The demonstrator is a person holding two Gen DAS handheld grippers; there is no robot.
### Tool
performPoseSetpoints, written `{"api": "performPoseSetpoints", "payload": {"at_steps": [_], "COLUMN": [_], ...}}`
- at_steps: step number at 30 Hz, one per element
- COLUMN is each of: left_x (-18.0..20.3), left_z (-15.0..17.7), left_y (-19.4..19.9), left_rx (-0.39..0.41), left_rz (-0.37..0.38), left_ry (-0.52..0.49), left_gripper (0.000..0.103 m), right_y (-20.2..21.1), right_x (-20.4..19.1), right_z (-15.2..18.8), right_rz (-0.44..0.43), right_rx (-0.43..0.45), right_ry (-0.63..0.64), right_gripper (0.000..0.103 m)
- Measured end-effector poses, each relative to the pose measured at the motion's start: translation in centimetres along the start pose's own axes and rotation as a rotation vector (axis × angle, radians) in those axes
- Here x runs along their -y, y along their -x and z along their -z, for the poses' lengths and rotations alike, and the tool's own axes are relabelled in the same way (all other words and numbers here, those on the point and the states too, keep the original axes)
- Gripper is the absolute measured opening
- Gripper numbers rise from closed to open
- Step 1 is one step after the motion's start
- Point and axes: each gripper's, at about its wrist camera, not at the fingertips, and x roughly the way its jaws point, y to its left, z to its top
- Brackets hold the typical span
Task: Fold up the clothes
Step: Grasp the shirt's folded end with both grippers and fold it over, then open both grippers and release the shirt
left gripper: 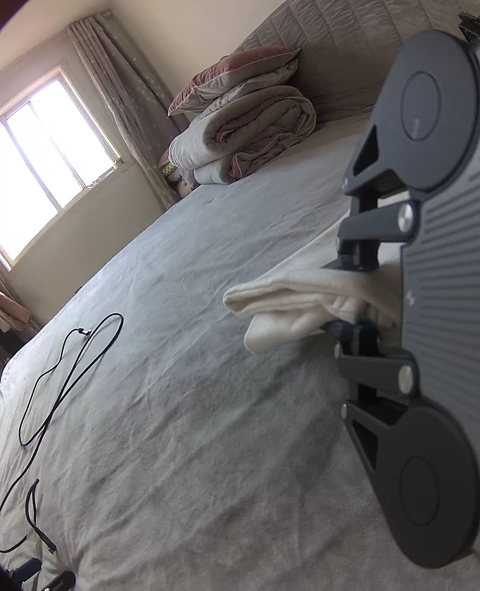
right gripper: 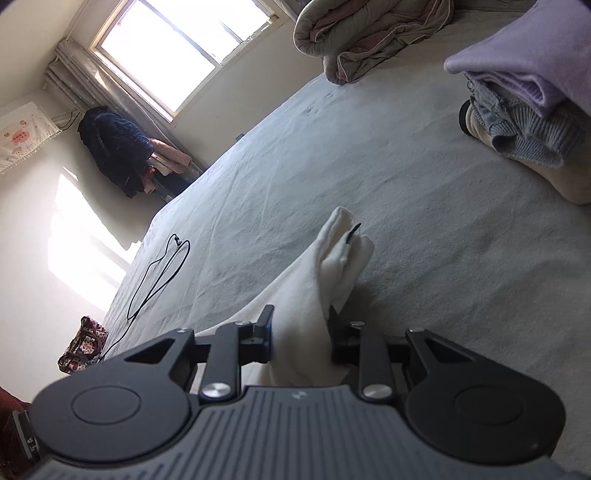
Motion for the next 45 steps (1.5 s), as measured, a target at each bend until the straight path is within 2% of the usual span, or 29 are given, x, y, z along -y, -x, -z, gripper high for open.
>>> {"api": "performPoseSetpoints", "payload": {"at_steps": [7, 15, 20, 25, 28, 30, 32, 35, 40, 45], "left_x": [-0.4, -1.1, -1.9, -3.2, -3.7, -4.0, -4.2, -4.5, -5.1, -5.6], "left_z": [3.5, 7.6, 9.0, 10.4, 11.0, 11.0, 10.8, 10.7, 11.1, 11.8], "left_y": [5.6, 10.6, 12.3, 12.8, 13.3, 13.9, 14.6, 15.5, 16.4, 16.6], "left_rx": [-0.093, -0.186, -0.221, -0.226, -0.199, -0.170, -0.142, -0.118, -0.121, -0.154], "left_rz": [-0.018, -0.048, -0.047, -0.073, -0.106, -0.112, -0.116, -0.112, -0.090, -0.075], "left_ry": [-0.061, -0.147, -0.172, -0.193, -0.220, -0.222, -0.223, -0.206, -0.156, -0.071], "left_gripper": [0.023, 0.023, 0.023, 0.024, 0.030, 0.035, 0.043, 0.049, 0.051, 0.051], "right_y": [5.4, 10.5, 12.7, 13.1, 13.2, 13.6, 14.1, 14.8, 15.9, 15.4], "right_x": [0.3, 0.9, 1.2, 1.0, 0.9, 0.9, 0.9, 0.7, -0.3, -1.8], "right_z": [4.1, 8.4, 10.6, 12.7, 13.6, 13.9, 13.9, 13.7, 14.7, 16.0], "right_rz": [0.054, 0.094, 0.119, 0.182, 0.230, 0.247, 0.266, 0.270, 0.249, 0.223], "right_rx": [-0.078, -0.104, -0.111, -0.107, -0.083, -0.051, -0.021, 0.028, 0.115, 0.123], "right_ry": [0.035, 0.048, 0.060, 0.160, 0.213, 0.227, 0.239, 0.230, 0.259, 0.351], "right_gripper": [0.029, 0.029, 0.029, 0.030, 0.034, 0.044, 0.046, 0.048, 0.048, 0.048]}}
